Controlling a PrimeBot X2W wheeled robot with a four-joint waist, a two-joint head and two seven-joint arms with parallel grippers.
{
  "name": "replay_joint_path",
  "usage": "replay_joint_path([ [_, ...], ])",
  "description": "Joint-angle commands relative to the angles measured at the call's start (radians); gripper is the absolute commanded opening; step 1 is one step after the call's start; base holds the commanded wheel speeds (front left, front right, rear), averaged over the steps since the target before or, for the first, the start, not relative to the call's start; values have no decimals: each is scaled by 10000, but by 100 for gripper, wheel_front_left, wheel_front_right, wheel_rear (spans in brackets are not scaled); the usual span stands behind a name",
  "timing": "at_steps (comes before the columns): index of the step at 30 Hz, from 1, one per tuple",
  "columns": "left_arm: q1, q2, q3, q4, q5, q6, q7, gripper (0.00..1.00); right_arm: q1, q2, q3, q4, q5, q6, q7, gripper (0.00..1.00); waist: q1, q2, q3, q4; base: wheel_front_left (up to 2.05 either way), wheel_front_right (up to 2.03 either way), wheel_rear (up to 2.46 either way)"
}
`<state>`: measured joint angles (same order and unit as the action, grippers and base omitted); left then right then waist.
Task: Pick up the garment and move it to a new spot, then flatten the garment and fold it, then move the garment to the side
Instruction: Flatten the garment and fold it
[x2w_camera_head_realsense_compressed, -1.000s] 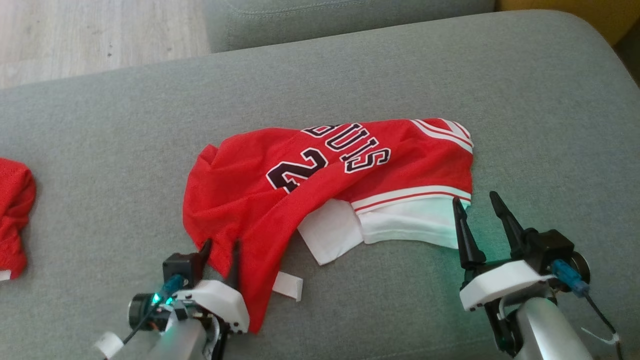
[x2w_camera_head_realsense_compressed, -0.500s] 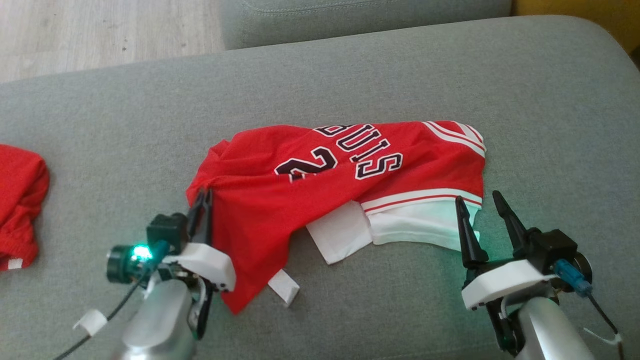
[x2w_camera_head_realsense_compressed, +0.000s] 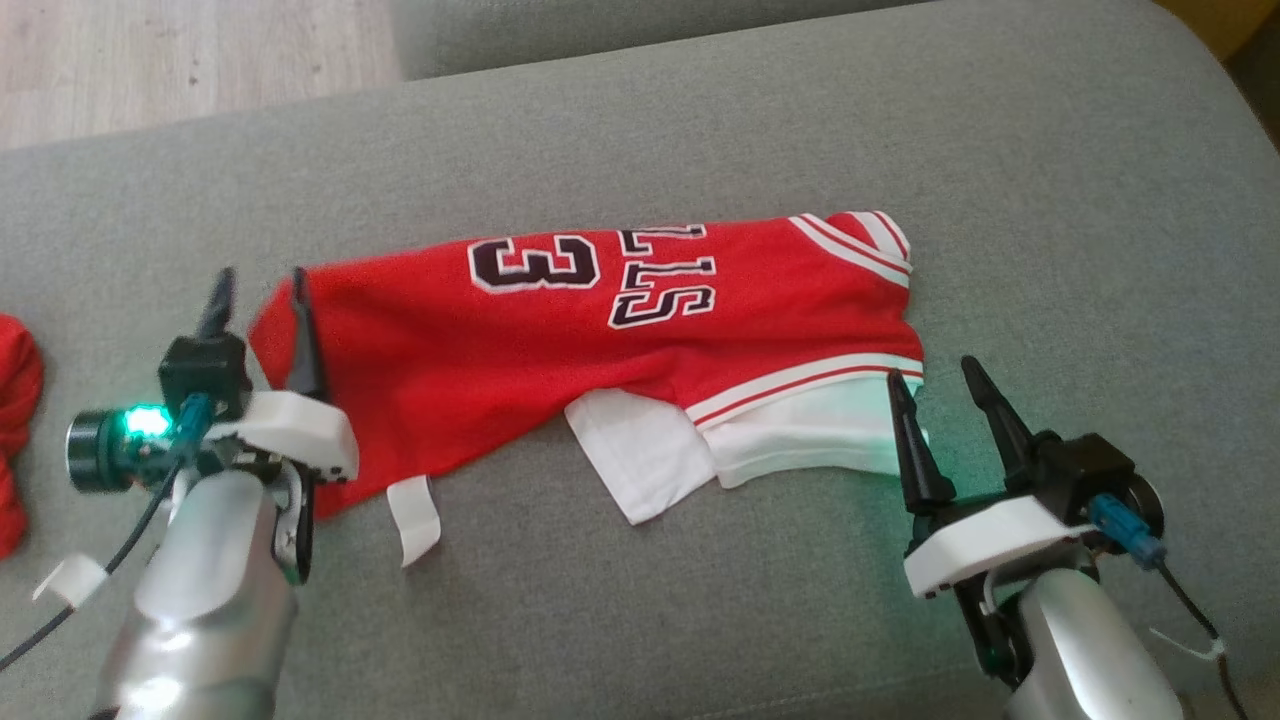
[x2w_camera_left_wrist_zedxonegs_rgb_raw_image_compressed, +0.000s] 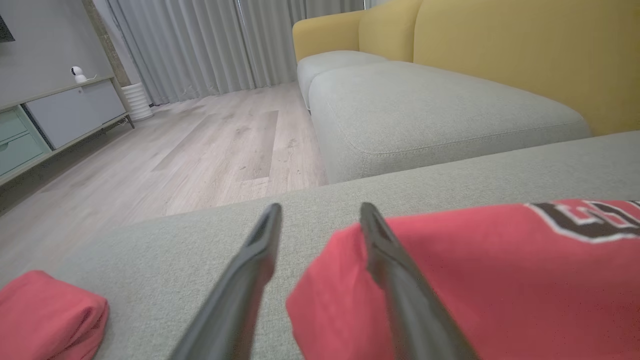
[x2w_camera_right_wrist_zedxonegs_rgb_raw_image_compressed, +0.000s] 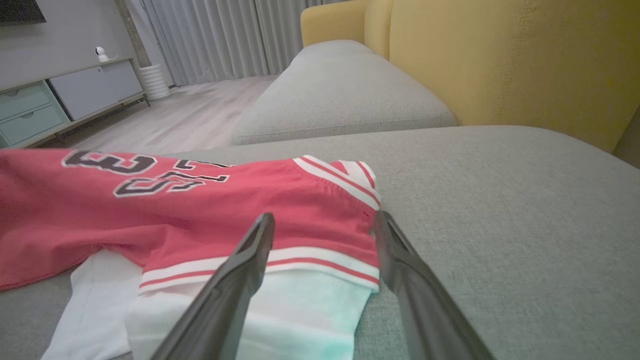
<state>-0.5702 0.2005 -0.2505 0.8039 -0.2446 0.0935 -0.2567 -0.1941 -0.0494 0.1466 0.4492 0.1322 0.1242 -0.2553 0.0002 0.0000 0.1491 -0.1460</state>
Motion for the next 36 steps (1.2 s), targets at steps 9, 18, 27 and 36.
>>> replay_joint_path([
  [9, 1944, -454, 1638, -1870, 105, 148, -51, 100, -182, -9, 326, -553, 326, 65, -65, 100, -2, 0, -455, 201, 0, 0, 0],
  [18, 4622, -1233, 2280, -3833, 855, -46, -51, 100, 333, -9, 260, -564, 441, 65, -65, 100, -2, 0, -1181, 466, 0, 0, 0],
  [27, 5609, -1467, 2398, -4375, 1099, -349, -51, 100, 753, -9, 142, -483, 519, 65, -65, 100, -2, 0, -1421, 546, 0, 0, 0],
  [36, 5098, -1498, 2346, -3790, 479, -923, -51, 100, 646, -9, 254, -434, 433, 65, -65, 100, -2, 0, -1025, 515, 0, 0, 0],
])
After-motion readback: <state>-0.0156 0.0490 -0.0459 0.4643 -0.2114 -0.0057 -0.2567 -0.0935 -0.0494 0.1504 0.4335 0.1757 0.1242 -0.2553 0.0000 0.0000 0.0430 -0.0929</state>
